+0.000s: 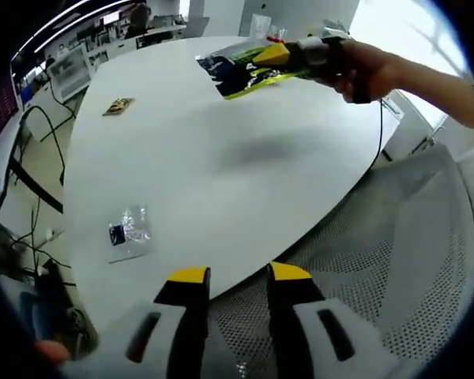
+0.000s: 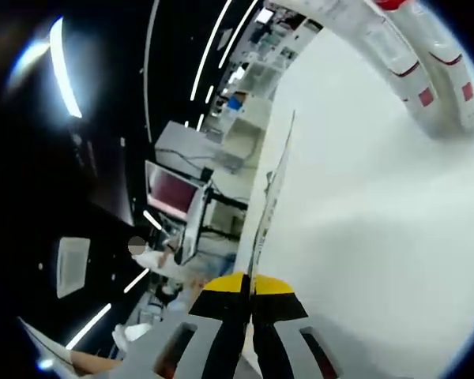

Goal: Arrange the skincare products in the storage area until every visible bottle or jar stands upright without overlapping.

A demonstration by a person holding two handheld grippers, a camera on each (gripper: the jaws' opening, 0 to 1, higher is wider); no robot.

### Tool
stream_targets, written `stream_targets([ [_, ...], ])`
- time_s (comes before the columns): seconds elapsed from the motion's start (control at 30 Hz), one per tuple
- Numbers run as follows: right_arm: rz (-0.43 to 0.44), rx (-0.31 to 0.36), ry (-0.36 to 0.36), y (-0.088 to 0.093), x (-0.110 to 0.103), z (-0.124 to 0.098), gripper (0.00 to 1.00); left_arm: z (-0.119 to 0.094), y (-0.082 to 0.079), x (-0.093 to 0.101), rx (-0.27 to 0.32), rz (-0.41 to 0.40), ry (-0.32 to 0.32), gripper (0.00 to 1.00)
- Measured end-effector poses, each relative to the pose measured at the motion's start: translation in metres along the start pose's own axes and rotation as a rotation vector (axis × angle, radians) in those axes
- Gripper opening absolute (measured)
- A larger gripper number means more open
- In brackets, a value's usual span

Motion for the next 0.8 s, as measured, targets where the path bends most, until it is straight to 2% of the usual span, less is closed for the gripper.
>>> stream_targets([
  [0.17, 0.012, 0.008, 0.018, 0.002, 0.005, -0.009, 0.0, 0.001, 0.001, 0.0, -0.006, 0.001, 0.0, 0.22],
  [0.37, 0.023, 0.035, 0.033, -0.007, 0.01, -0.016, 0.0, 0.001, 0.001, 0.0, -0.006, 0.0, -0.001, 0.21],
  [0.8, 0.021, 0.026, 0.035, -0.005, 0.011, -0.012, 0.0, 0.001, 0.001, -0.001, -0.007, 0.001, -0.001, 0.2],
])
Point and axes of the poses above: the point that each gripper's makers call its tool centre point, and the gripper's own axes: z roughly forward along the fingers, x roughly to its right, y roughly out of its underside, the point moved 4 cm from there along -z, roughly backward along the fingers, and after that the axes turned 13 degrees about -y, right-handed, at the moved point
